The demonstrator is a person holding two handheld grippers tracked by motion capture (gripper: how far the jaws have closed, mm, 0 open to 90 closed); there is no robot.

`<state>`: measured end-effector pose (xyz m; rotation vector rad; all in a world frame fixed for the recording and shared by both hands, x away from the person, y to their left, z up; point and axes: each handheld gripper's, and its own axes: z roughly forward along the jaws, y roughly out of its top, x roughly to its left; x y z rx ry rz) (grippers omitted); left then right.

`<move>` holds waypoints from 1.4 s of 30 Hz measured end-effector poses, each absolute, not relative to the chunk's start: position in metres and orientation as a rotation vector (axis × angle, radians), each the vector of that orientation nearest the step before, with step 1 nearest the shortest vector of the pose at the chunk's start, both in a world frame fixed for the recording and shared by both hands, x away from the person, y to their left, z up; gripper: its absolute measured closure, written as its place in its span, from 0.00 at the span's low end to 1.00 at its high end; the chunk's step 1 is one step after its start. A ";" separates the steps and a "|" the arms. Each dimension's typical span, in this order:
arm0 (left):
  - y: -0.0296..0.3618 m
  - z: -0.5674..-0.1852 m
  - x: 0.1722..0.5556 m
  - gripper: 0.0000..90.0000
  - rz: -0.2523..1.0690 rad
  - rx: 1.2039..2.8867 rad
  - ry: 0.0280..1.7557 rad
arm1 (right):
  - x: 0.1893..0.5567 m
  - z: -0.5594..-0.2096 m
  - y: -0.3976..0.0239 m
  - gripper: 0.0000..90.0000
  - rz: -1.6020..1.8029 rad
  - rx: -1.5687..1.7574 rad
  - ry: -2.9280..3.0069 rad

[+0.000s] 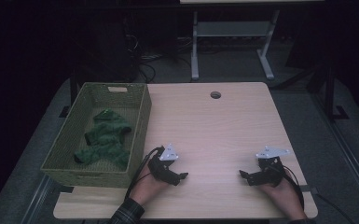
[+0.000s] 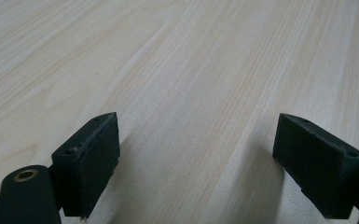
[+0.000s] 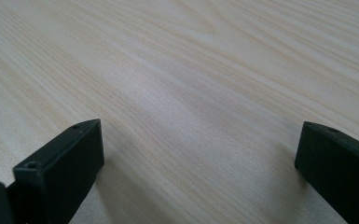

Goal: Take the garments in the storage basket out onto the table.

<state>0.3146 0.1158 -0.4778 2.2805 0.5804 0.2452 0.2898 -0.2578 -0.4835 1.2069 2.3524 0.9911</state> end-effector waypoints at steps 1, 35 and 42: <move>0.116 -0.478 0.315 0.15 0.245 2.281 0.580 | 0.290 -0.484 -0.258 0.01 0.991 1.207 2.352; 0.116 -0.473 0.315 0.16 0.236 2.268 0.623 | 0.291 -0.484 -0.258 0.01 0.988 1.225 2.345; 0.116 -0.463 0.318 0.16 0.226 2.277 0.638 | 0.289 -0.483 -0.258 0.01 0.985 1.229 2.341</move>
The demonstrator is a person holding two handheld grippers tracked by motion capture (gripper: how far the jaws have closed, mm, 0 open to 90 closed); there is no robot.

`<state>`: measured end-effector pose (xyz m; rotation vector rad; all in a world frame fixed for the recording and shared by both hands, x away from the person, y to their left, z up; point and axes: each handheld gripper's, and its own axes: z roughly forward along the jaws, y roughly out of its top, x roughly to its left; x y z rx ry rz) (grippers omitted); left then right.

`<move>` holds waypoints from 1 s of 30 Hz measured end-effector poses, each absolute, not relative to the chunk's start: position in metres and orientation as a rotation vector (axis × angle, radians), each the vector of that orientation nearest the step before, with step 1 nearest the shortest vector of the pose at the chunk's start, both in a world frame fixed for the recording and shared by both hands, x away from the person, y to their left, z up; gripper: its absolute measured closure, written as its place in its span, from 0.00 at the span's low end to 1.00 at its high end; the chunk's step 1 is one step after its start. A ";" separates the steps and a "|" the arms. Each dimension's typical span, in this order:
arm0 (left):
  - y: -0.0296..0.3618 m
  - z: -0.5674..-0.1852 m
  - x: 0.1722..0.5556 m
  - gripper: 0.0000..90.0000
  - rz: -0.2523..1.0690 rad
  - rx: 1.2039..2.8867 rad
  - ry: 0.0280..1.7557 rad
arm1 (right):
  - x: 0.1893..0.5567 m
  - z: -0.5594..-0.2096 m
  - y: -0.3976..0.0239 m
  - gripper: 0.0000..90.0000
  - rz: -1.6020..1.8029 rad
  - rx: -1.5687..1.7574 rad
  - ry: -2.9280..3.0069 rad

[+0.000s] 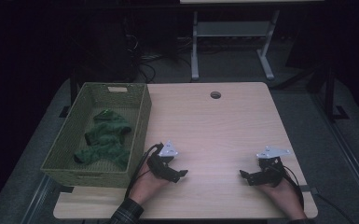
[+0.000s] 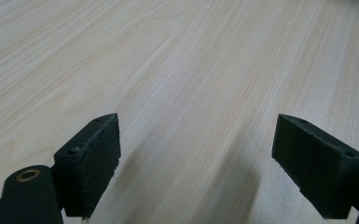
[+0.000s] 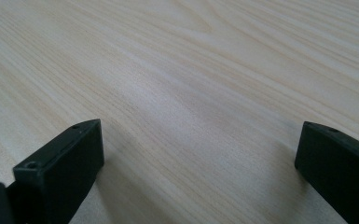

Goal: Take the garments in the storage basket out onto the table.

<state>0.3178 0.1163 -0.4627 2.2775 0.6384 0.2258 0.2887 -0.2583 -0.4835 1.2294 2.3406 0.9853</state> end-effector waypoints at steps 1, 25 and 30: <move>0.117 -0.461 0.318 0.16 0.222 2.270 0.639 | 0.289 -0.483 -0.258 0.01 0.985 1.230 2.340; 0.117 -0.426 0.314 0.16 0.222 2.266 0.604 | 0.289 -0.483 -0.258 0.01 0.986 1.229 2.341; 0.117 -0.416 0.314 0.16 0.219 2.267 0.594 | 0.289 -0.484 -0.258 0.01 0.986 1.227 2.341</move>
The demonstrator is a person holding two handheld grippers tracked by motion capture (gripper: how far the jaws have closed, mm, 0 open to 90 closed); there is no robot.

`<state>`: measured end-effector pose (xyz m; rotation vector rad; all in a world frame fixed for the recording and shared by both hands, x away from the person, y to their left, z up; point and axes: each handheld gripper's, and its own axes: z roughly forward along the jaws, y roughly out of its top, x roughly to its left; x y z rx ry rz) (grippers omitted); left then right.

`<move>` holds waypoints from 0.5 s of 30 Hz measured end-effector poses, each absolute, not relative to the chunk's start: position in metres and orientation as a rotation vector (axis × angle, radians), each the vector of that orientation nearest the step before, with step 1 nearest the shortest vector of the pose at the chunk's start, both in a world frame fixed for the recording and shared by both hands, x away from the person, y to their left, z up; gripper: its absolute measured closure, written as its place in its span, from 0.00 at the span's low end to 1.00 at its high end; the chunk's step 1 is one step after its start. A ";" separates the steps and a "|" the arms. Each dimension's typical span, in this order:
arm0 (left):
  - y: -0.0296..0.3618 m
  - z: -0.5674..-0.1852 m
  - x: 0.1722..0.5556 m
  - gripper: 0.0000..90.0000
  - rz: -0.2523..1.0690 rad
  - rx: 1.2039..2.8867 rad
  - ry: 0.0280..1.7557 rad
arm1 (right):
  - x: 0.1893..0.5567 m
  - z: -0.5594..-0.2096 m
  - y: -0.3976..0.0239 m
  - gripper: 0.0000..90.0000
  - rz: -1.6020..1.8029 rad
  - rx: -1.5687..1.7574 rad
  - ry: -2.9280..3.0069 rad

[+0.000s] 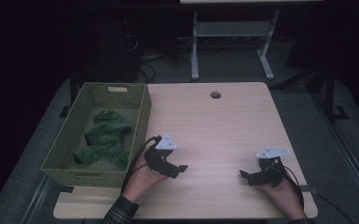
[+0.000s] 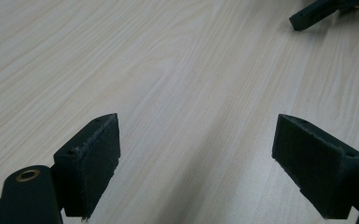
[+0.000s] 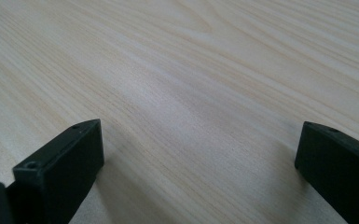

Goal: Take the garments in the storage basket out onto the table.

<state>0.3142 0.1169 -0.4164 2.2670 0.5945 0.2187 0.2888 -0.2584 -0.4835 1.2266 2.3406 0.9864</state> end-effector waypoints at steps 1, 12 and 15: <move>0.117 -0.414 0.315 0.16 0.219 2.269 0.590 | 0.289 -0.483 -0.258 0.01 0.986 1.229 2.341; 0.116 -0.397 0.319 0.16 0.214 2.268 0.561 | 0.289 -0.483 -0.258 0.01 0.986 1.226 2.344; 0.117 -0.393 0.321 0.16 0.205 2.269 0.548 | 0.289 -0.483 -0.258 0.01 0.986 1.226 2.345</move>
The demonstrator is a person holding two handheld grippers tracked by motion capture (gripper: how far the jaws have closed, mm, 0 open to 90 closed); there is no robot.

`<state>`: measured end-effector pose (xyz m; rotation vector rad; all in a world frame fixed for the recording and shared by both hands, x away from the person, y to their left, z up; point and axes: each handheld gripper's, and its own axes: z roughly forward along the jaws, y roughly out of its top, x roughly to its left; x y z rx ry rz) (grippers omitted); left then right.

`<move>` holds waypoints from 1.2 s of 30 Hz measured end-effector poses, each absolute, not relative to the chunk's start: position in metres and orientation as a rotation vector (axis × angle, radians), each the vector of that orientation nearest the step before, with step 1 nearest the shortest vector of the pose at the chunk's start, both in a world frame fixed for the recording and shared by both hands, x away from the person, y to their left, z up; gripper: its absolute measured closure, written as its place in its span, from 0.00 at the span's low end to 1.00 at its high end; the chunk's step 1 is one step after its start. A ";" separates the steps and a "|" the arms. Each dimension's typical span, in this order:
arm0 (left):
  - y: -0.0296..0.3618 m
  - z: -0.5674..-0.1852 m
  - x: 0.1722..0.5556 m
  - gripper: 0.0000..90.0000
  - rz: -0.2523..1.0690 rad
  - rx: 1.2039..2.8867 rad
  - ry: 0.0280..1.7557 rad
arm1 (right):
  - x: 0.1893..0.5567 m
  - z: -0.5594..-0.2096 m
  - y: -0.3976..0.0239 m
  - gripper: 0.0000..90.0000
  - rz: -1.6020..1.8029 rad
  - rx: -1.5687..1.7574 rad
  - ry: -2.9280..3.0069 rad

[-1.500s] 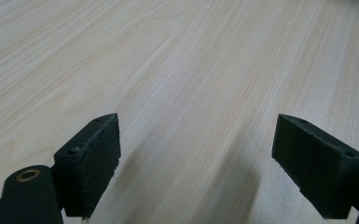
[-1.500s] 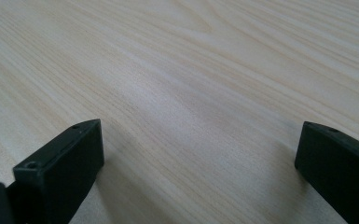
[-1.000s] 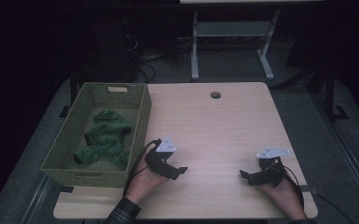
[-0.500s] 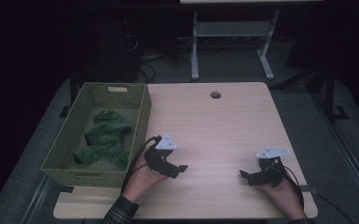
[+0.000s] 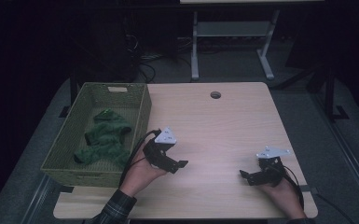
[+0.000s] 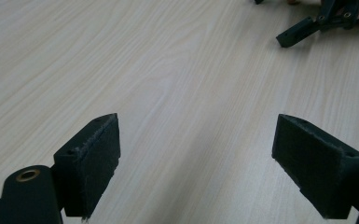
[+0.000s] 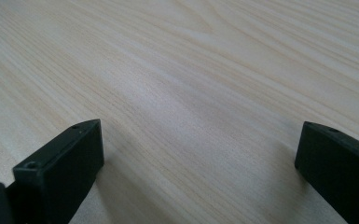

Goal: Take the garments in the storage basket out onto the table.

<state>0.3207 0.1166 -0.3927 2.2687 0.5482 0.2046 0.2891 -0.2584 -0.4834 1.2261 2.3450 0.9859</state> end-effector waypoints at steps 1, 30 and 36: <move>0.116 -0.392 0.321 0.16 0.207 2.264 0.550 | 0.289 -0.483 -0.258 0.01 0.986 1.227 2.345; 0.145 -0.351 0.344 0.16 0.217 2.233 0.576 | 0.289 -0.483 -0.258 0.01 0.987 1.226 2.345; 0.158 -0.346 0.351 0.15 0.225 2.218 0.611 | 0.289 -0.483 -0.258 0.01 0.986 1.226 2.345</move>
